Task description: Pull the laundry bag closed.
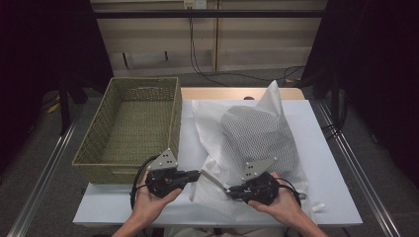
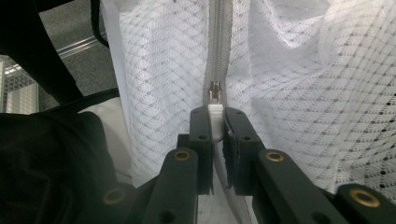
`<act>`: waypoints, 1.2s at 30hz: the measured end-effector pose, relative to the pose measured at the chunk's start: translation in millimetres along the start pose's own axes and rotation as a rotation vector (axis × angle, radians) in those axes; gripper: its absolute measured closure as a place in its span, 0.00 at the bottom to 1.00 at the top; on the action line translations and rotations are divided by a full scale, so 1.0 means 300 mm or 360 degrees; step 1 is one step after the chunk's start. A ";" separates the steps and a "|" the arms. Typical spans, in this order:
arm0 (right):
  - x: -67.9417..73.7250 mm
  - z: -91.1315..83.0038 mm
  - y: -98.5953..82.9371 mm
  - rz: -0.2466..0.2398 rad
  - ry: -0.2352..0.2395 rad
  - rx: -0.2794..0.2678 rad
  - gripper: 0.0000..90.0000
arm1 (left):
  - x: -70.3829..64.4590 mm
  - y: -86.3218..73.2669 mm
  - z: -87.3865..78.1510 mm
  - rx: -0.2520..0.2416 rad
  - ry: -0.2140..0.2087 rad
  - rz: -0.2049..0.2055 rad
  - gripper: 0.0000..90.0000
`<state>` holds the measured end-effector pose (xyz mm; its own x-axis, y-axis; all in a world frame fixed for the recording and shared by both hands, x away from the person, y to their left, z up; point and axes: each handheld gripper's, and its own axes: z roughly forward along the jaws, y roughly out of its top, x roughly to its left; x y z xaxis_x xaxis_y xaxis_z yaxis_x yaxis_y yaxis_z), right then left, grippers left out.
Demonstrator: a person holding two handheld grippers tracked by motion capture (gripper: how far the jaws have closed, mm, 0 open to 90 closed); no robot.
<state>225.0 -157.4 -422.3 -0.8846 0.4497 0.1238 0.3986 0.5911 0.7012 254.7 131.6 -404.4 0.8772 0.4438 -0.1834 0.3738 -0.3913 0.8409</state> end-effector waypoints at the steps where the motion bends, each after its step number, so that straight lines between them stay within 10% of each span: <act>1: -0.001 0.000 -0.002 0.0006 -0.0001 0.0004 0.92 | 0.001 0.000 -0.001 -0.0004 0.0002 -0.0001 0.98; 36: -0.015 -0.038 -0.058 0.0052 -0.0045 0.0007 0.91 | 0.008 0.002 0.001 -0.0017 0.0006 0.0004 0.98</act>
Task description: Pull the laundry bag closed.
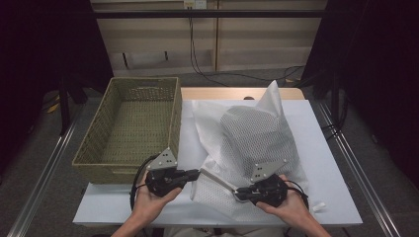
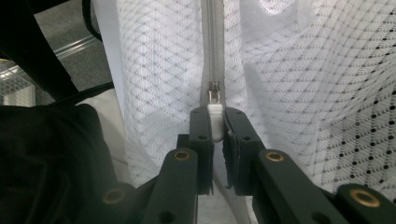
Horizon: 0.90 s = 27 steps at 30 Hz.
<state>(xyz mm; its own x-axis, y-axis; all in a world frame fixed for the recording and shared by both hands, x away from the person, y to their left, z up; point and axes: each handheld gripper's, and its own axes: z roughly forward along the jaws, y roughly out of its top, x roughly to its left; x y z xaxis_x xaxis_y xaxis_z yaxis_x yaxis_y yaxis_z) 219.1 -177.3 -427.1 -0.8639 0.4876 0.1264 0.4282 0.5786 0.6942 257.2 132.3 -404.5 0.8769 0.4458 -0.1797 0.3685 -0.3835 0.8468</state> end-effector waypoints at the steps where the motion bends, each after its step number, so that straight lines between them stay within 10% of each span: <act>1: -0.002 -0.001 -0.002 0.0006 0.0018 -0.0004 0.91 | 0.000 0.001 -0.001 0.0004 0.0002 0.0004 0.98; 27: -0.005 -0.026 -0.024 -0.0019 -0.0017 0.0051 0.91 | 0.010 0.000 -0.009 0.0000 0.0018 -0.0005 0.98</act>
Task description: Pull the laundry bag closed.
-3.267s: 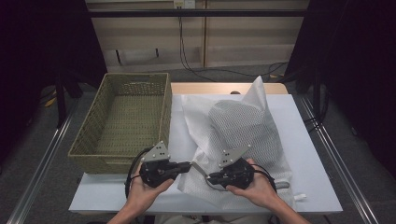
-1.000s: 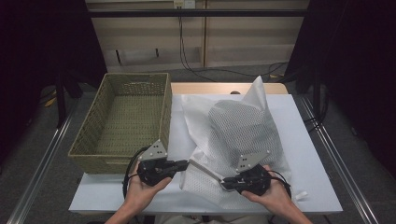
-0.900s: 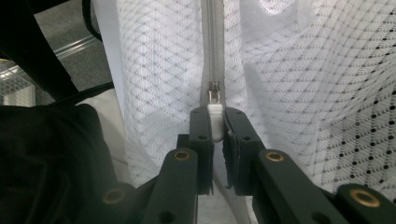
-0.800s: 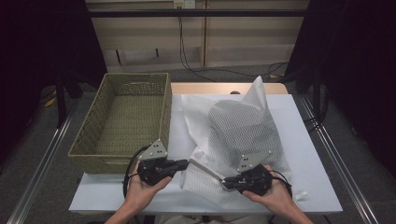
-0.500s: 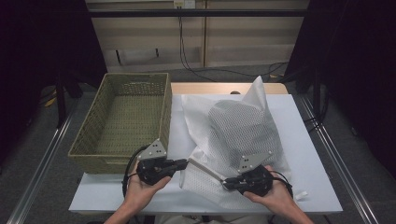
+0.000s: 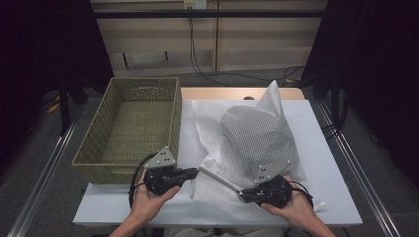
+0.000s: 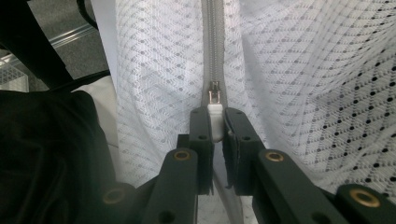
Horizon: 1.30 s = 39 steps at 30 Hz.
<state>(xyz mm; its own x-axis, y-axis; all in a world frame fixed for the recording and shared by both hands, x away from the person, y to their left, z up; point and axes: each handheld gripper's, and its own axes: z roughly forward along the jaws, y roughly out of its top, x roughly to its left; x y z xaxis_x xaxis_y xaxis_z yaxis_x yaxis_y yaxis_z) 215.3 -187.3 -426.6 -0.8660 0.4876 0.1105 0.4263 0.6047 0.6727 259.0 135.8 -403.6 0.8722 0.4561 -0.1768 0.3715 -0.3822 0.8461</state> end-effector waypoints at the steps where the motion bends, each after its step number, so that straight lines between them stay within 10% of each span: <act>1: 0.001 -0.002 -0.003 0.0003 0.0003 0.0002 0.91 | 0.000 0.000 0.000 -0.0001 -0.0002 0.0000 0.98; 39: -0.013 -0.051 -0.096 0.0056 -0.0067 0.0026 0.91 | 0.010 -0.003 -0.006 0.0009 0.0006 -0.0014 0.98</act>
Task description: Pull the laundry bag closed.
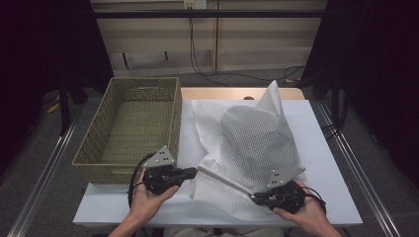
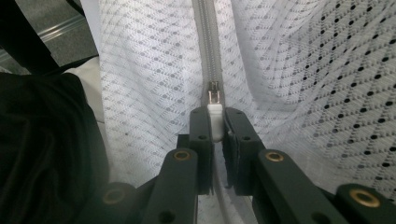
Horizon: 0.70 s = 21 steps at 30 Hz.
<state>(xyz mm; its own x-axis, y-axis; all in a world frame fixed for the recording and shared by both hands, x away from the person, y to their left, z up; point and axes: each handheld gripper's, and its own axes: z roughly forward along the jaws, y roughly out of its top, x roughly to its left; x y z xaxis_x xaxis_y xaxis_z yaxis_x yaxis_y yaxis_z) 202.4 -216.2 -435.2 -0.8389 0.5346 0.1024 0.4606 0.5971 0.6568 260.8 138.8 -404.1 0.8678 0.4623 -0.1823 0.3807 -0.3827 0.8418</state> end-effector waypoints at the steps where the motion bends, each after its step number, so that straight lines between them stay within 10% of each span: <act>1: -0.001 0.000 -0.002 0.0002 0.0005 0.0003 0.91 | 0.001 0.000 0.000 0.0002 -0.0006 0.0001 0.98; 21: -0.009 -0.020 -0.038 0.0032 -0.0054 0.0044 0.91 | 0.004 0.000 -0.002 -0.0001 -0.0006 -0.0008 0.98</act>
<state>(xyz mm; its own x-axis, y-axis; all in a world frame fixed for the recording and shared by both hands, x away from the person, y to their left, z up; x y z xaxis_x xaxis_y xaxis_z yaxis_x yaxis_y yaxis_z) 197.8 -228.0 -438.5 -0.8194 0.5663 0.0894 0.4853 0.6022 0.6339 261.6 139.9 -403.9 0.8670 0.4612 -0.1886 0.3850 -0.3798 0.8412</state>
